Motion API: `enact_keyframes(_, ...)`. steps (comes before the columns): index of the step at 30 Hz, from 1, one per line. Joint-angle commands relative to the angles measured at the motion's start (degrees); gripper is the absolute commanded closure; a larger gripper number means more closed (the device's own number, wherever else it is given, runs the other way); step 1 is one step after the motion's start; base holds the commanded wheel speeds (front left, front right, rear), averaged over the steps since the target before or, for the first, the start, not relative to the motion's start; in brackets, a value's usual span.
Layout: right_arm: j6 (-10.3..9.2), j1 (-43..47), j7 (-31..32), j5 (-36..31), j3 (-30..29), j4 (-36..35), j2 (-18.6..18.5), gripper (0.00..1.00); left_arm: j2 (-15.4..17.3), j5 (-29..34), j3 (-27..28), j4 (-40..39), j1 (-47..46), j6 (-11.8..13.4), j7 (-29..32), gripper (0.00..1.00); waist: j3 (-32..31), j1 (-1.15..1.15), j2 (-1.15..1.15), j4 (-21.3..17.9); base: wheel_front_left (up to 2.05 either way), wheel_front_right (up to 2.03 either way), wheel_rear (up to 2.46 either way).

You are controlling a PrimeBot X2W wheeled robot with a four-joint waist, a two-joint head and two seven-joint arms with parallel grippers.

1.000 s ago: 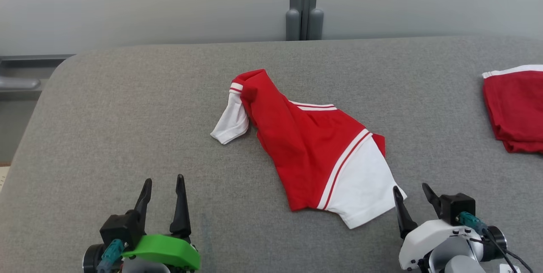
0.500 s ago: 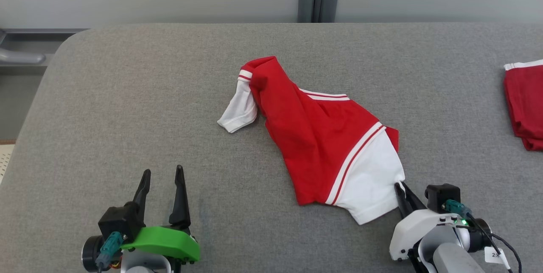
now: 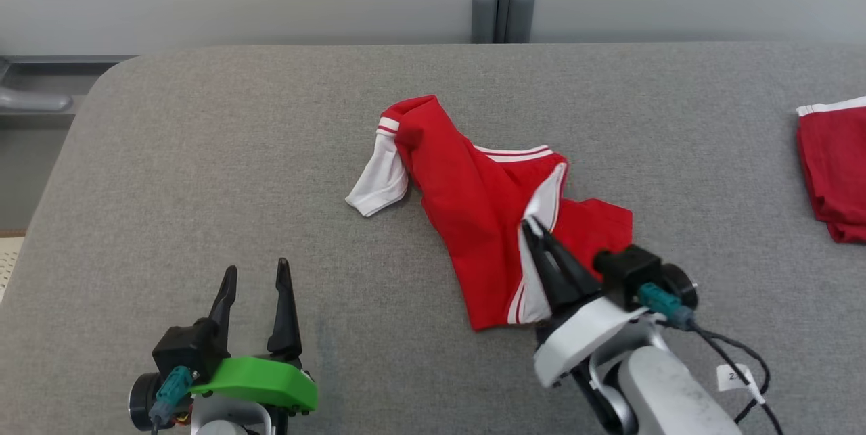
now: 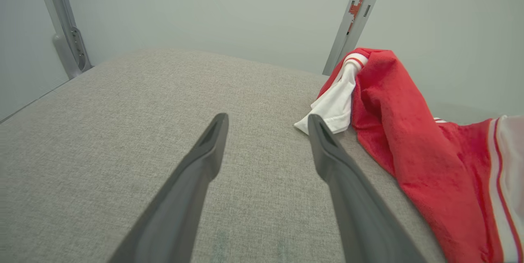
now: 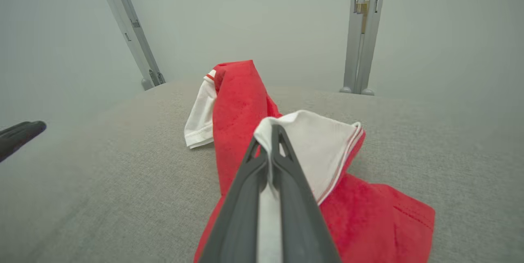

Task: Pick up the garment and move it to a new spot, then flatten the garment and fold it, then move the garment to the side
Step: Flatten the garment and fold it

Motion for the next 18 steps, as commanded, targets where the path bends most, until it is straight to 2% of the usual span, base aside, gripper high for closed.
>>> enact_keyframes(1, -0.11, 0.14, 1.18, 0.92, 3.33, -0.94, -0.02, 1.00, 0.09, -0.30, 0.23, -0.41, -1.28, 0.31, -0.01, 0.00, 0.13, 0.00, 0.00, 0.98, 0.00, 0.00, 0.00)
enact_keyframes(4, -0.11, -1.14, 2.85, 3.57, 10.10, -0.58, -0.11, 1.00, 0.09, -0.42, 0.63, -0.81, -1.49, 0.64, -0.01, 0.00, 0.50, 0.00, 0.00, 2.50, 0.00, 0.00, 0.00)
enact_keyframes(8, -0.11, -3.86, 4.06, 5.36, 18.74, 4.26, -0.10, 1.00, 0.10, -0.57, 1.44, -1.33, -2.07, 0.82, -0.01, 0.00, 1.28, 0.00, 0.00, 5.25, 0.00, 0.00, 0.00)
enact_keyframes(14, -0.11, -7.25, 3.43, 7.82, 27.49, 10.97, -0.10, 1.00, 0.09, -0.82, 2.26, -1.86, -1.56, 1.08, -0.01, 0.00, 2.13, 0.00, 0.00, 7.60, 0.00, 0.00, 0.00)
enact_keyframes(15, -0.11, -7.59, 3.30, 8.01, 28.92, 11.98, -0.09, 0.89, 0.09, -0.93, 2.36, -1.93, -1.34, 1.12, -0.01, 0.00, 2.17, 0.00, 0.00, 7.74, 0.00, 0.00, 0.00)
enact_keyframes(16, -0.10, -7.92, 2.81, 8.44, 29.98, 12.70, -0.09, 0.53, 0.09, -1.02, 2.39, -1.97, -1.18, 1.20, -0.01, 0.00, 2.18, 0.00, 0.00, 7.83, 0.00, 0.00, 0.00)
enact_keyframes(17, -0.11, -8.21, 2.48, 8.82, 30.52, 13.06, -0.09, 0.38, 0.09, -1.07, 2.41, -1.98, -1.05, 1.21, -0.01, 0.00, 2.15, 0.00, 0.00, 7.85, 0.00, 0.00, 0.00)
enact_keyframes(18, -0.11, -8.43, 2.11, 9.24, 31.27, 13.22, -0.07, 0.00, 0.09, -1.12, 2.38, -1.99, -0.94, 1.29, -0.01, 0.00, 2.09, 0.00, 0.00, 7.82, 0.00, 0.00, 0.00)
